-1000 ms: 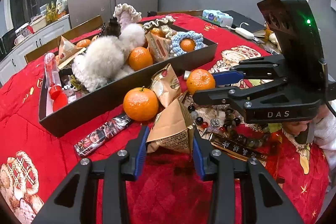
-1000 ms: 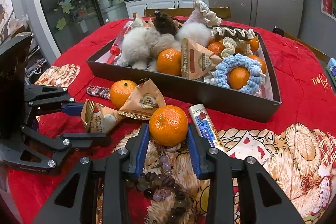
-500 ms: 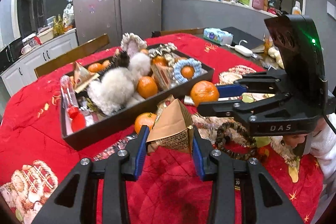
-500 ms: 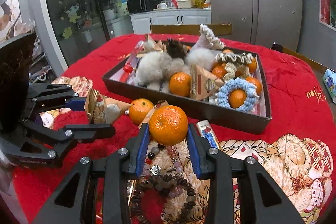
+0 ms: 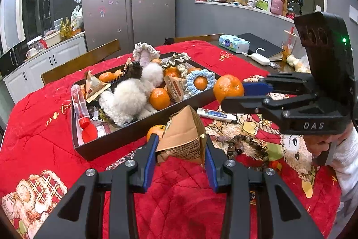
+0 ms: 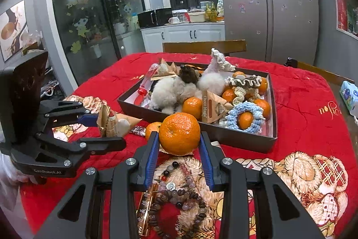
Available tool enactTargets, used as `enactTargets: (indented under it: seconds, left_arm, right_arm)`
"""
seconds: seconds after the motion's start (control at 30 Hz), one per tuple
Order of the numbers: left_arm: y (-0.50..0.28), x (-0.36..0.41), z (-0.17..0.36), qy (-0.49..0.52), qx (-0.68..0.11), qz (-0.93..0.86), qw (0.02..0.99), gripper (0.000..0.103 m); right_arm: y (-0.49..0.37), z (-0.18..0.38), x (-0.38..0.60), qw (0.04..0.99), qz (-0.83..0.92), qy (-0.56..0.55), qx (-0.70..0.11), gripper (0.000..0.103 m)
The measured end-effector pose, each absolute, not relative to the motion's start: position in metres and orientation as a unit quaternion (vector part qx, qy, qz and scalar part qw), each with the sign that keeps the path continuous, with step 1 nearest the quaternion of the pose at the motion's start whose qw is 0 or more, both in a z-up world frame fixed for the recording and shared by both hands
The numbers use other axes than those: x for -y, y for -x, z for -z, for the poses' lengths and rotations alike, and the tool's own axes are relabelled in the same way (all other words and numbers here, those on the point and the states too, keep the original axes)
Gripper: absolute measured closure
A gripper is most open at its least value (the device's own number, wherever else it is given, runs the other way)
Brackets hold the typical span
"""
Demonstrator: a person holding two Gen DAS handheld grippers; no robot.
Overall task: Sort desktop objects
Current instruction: 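Lift and carry the packet with the left tool while the right tool carries the orange to the tray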
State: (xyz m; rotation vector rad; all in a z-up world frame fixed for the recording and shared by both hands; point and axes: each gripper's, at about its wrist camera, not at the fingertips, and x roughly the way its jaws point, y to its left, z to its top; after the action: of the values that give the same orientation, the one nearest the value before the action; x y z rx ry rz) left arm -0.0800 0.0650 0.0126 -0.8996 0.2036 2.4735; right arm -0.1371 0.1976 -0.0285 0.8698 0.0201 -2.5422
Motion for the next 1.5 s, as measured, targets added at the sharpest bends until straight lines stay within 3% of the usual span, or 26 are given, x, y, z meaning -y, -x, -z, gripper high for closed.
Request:
enactTargets:
  seconds: [0.3, 0.7, 1.5]
  left_arm:
    - [0.082, -0.051, -0.029, 0.326, -0.053, -0.914, 0.237, 0.063]
    - [0.09, -0.031, -0.046, 0.329, -0.055, -0.918, 0.212, 0.063]
    - [0.193, -0.016, -0.057, 0.361, -0.017, -0.917, 0.169, 0.063]
  right_arm:
    - [0.141, 0.021, -0.197, 0.236, 0.917, -0.322, 0.024, 0.069]
    - [0.146, -0.007, -0.171, 0.243, 0.918, -0.312, 0.003, 0.069]
    - [0.25, -0.018, -0.154, 0.231, 0.907, -0.35, 0.023, 0.069]
